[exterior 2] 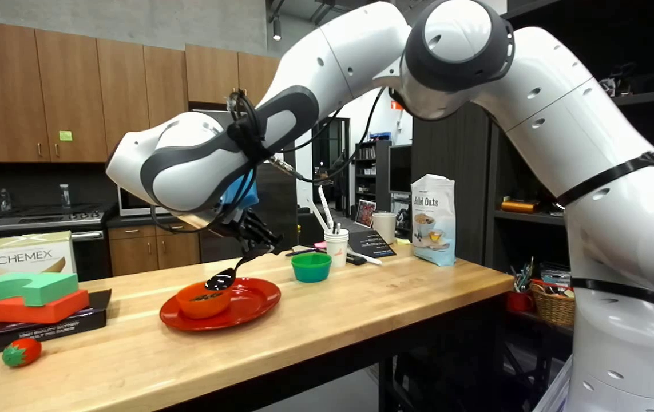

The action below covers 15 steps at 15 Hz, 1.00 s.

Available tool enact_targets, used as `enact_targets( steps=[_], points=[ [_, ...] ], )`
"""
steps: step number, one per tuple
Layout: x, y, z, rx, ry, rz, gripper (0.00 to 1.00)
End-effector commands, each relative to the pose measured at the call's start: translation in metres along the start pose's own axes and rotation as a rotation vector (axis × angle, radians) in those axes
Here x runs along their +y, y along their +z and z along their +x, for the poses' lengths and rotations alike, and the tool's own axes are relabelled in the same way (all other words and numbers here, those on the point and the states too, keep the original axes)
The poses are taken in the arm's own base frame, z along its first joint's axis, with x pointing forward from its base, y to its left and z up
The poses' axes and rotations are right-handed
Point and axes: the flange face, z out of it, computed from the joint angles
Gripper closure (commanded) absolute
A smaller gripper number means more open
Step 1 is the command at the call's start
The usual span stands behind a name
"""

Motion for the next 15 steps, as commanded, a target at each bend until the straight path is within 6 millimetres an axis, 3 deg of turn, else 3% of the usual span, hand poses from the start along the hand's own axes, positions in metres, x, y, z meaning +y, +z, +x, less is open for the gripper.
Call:
enact_targets(
  steps=[1,15],
  points=[
    [0.017,0.002,-0.001,-0.007,0.003,-0.019,0.94],
    [0.024,0.009,0.014,0.017,0.016,-0.028,0.94]
  ],
)
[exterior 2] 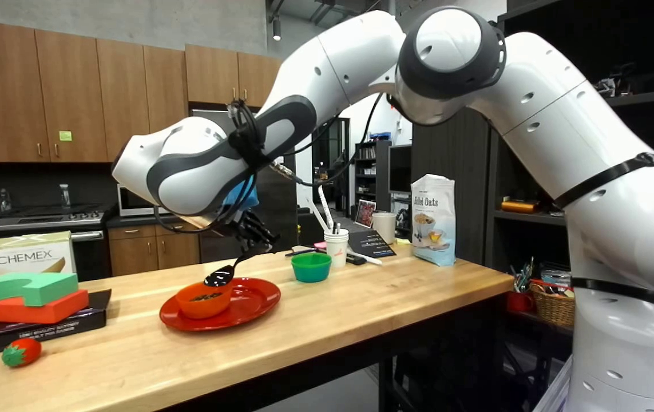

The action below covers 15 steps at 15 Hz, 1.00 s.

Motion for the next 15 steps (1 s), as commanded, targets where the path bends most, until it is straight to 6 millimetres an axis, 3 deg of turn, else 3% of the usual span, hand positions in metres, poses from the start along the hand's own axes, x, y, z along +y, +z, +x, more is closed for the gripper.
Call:
enact_targets(
  steps=[1,15],
  points=[
    [0.008,0.003,0.006,-0.002,0.001,-0.004,0.94],
    [0.013,0.034,0.040,0.000,-0.023,0.077,0.94]
  ],
)
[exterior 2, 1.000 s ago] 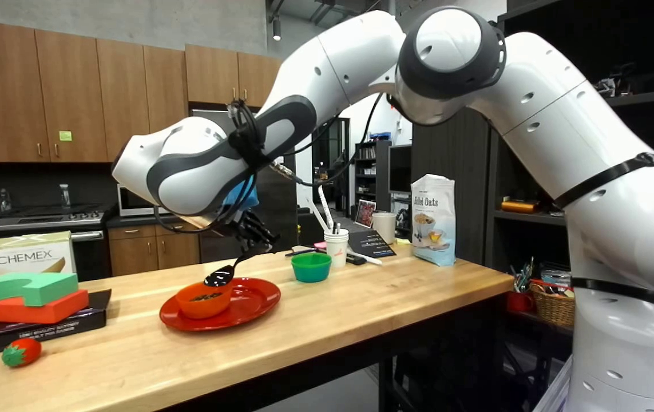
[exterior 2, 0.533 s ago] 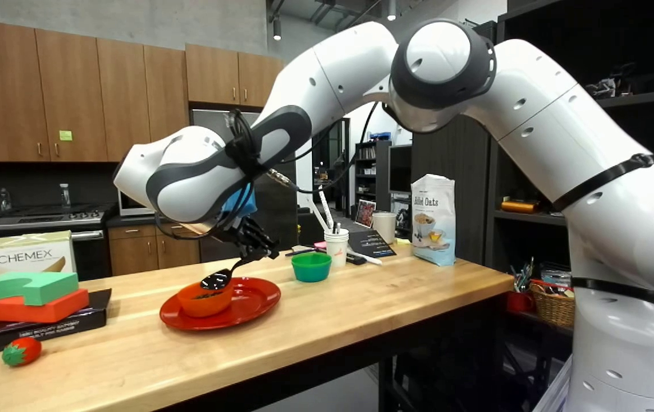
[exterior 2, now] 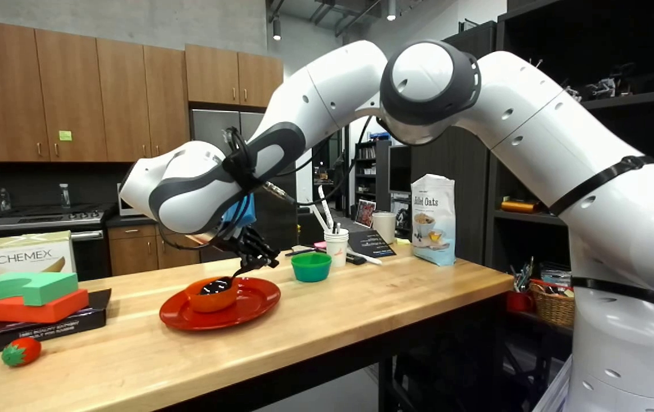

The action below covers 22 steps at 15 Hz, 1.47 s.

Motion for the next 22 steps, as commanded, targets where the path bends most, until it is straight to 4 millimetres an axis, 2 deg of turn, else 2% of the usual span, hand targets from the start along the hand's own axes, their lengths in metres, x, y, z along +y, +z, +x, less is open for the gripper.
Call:
enact_targets(
  steps=[1,5,11,17,22],
  points=[
    [0.010,0.001,0.003,0.017,-0.022,0.032,0.94],
    [0.011,-0.004,0.005,0.059,-0.080,0.086,0.94],
    [0.010,-0.007,0.000,0.091,-0.201,0.271,0.94],
    [0.009,0.008,0.000,0.057,-0.224,0.446,0.94],
    [0.021,0.018,-0.001,0.074,-0.179,0.562,0.94]
  ],
)
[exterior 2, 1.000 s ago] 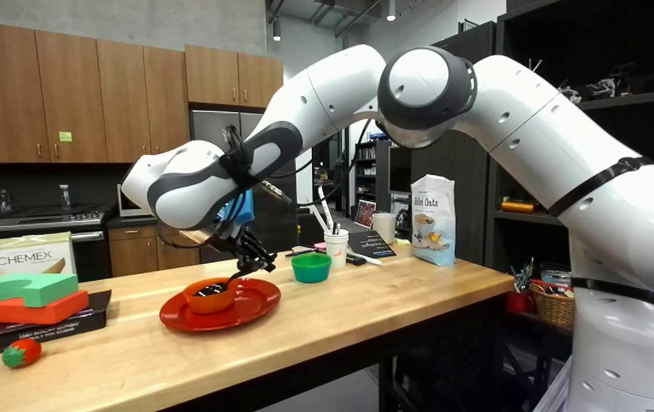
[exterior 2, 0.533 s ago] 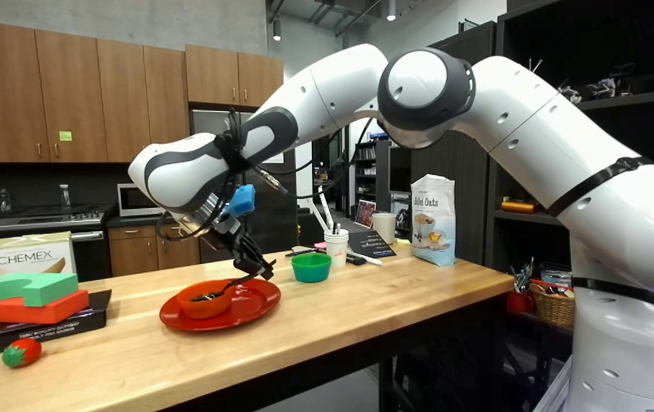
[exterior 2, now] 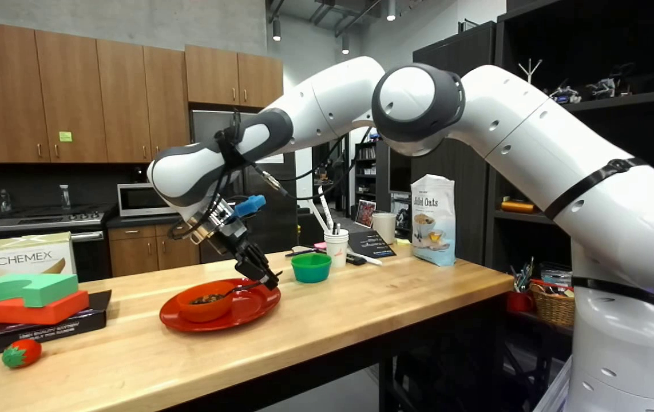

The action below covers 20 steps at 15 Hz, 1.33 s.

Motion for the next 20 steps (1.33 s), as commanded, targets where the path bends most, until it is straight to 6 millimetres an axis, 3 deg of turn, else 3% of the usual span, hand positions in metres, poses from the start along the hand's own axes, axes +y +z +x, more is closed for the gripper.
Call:
enact_targets(
  steps=[1,10,20],
  points=[
    [0.013,-0.005,-0.007,0.027,0.038,0.074,0.94],
    [0.014,-0.043,-0.035,0.095,0.140,0.063,0.94],
    [0.005,-0.063,-0.059,0.108,0.216,0.066,0.94]
  ],
)
